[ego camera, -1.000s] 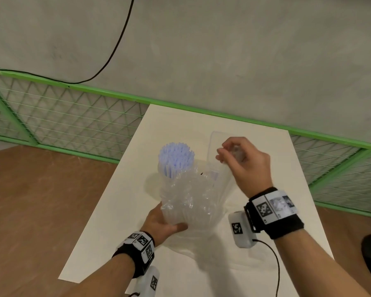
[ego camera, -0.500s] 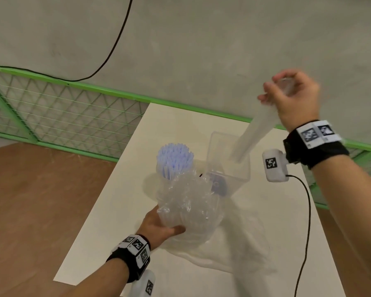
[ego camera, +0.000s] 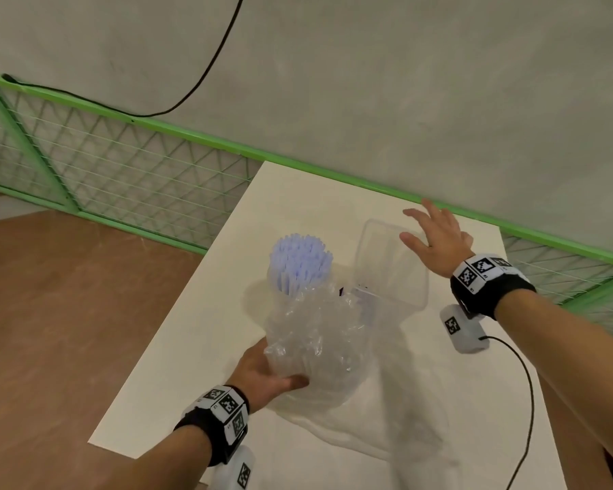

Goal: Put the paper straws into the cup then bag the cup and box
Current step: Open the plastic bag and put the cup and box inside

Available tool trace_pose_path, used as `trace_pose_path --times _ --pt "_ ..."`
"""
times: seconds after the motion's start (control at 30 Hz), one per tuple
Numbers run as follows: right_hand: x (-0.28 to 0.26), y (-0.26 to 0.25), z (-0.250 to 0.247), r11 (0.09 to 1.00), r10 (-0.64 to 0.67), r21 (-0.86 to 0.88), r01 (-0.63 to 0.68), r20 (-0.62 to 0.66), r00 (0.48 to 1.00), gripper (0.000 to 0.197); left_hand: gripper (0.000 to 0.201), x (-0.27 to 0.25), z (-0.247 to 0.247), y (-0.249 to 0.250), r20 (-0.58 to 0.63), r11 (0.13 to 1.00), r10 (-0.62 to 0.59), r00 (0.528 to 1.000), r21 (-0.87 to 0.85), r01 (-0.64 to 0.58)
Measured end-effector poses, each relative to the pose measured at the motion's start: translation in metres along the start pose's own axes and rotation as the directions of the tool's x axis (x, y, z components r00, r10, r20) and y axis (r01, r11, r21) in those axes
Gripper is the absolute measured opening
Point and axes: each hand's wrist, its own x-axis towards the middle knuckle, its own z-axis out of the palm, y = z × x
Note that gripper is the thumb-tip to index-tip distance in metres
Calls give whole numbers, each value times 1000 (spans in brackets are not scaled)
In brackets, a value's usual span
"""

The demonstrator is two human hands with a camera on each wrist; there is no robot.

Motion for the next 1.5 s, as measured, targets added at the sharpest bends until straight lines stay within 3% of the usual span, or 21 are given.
trace_pose_path --times 0.1,0.27,0.37,0.47,0.57,0.63,0.7,0.9,1.1,1.3,1.5 --pt "-6 -10 -13 999 -36 -32 35 -18 999 50 62 1 -1 0 5 1000 9 1000 9 -9" --pt "-13 -20 -10 987 -72 -136 83 84 994 52 62 1 -2 2 6 998 28 1000 47 -28" --pt "-19 -24 -11 990 -97 -106 89 -69 993 52 63 2 -2 1 11 998 28 1000 55 -29" --pt "-39 -42 -15 941 -301 101 324 -193 934 53 67 4 -3 -1 12 999 27 1000 47 -28" --pt "-76 -64 -9 841 -479 288 458 3 878 51 68 3 -2 -2 18 999 36 999 41 -37" --pt "-96 -71 3 834 -523 308 458 175 834 56 69 3 -2 -2 17 998 40 999 43 -41" --pt "-105 -72 17 831 -538 305 465 226 812 59 70 3 -3 -2 19 998 39 999 47 -39" --pt "-113 -70 34 800 -547 324 504 48 836 33 68 4 -3 -4 23 998 35 999 56 -37" --pt "-118 -71 49 794 -501 411 447 26 865 41 66 3 -2 -5 29 997 47 998 60 -48" --pt "-121 -75 57 804 -450 402 438 -69 890 26 67 5 -3 -5 25 995 49 998 82 -51" --pt "-127 -80 68 805 -388 422 417 -158 908 25 70 8 -4 -7 18 993 41 999 108 -43"
